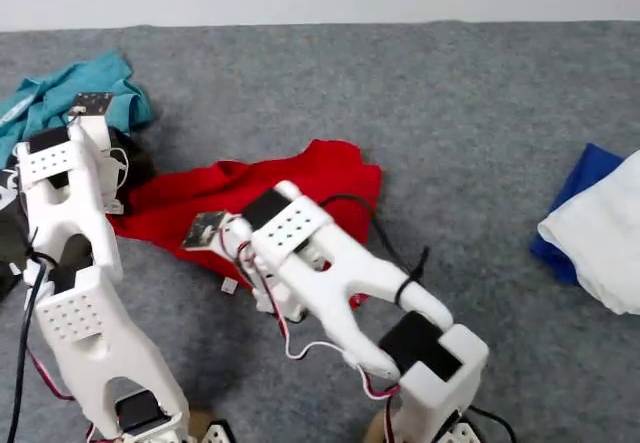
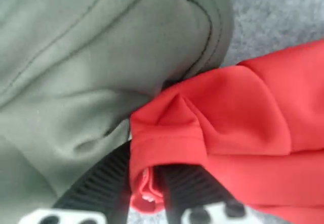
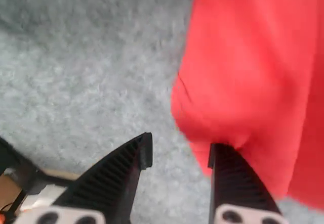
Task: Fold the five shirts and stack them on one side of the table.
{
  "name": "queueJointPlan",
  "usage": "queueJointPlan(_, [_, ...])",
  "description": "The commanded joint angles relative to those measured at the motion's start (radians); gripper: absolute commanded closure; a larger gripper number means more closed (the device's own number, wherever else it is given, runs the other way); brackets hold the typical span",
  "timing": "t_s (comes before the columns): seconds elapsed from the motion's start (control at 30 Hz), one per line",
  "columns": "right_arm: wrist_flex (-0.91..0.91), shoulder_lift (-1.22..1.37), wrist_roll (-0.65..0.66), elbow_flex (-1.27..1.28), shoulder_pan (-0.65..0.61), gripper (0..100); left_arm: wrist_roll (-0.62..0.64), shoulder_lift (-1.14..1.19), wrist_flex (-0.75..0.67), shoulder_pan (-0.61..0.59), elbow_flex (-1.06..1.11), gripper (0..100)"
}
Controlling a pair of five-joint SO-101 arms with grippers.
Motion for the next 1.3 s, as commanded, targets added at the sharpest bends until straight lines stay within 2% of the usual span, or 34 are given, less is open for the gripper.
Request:
queueJointPlan(0.0, [-0.067,0.027,0.011,-0.048,-0.039,80.1,-0.005,-0.006,-0.017,-0.009,-0.005,100])
queueJointPlan(0.23, [-0.156,0.157,0.011,-0.057,-0.039,80.1,-0.003,-0.006,-0.012,-0.009,-0.005,100])
queueJointPlan(0.43, [-0.163,0.275,0.009,-0.124,-0.010,80.8,-0.003,-0.009,-0.011,-0.009,-0.005,100])
queueJointPlan(0.67, [-0.137,0.326,0.005,-0.198,0.099,98.8,0.000,-0.011,-0.011,-0.006,-0.005,100])
queueJointPlan(0.87, [-0.010,0.326,0.009,-0.308,0.147,98.7,0.002,-0.014,-0.003,0.017,-0.007,100])
queueJointPlan(1.1, [0.191,0.285,0.011,-0.494,0.174,98.7,0.003,-0.017,0.181,0.054,-0.193,100])
queueJointPlan(1.27, [0.223,0.160,0.043,-0.563,0.213,98.7,0.003,-0.060,0.336,0.092,-0.414,100])
